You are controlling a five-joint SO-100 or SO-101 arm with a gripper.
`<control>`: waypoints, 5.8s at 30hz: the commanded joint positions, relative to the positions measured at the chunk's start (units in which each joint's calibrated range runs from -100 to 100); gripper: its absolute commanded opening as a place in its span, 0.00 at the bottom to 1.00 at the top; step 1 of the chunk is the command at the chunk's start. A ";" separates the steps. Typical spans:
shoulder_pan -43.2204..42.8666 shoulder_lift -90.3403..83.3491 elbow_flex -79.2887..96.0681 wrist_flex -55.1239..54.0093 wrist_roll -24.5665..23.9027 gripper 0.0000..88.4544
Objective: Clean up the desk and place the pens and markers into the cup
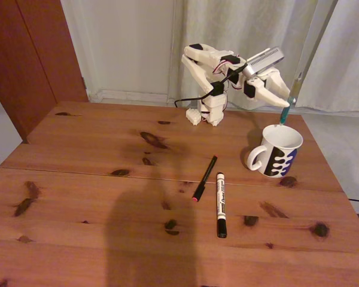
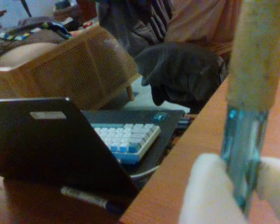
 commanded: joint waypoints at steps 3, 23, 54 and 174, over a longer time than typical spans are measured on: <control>0.08 6.16 -1.40 -2.19 0.01 0.01; 5.22 10.30 3.92 -13.12 2.63 0.14; 33.37 52.58 -40.18 35.40 9.65 0.14; 15.11 5.58 -6.27 -2.02 -4.29 0.01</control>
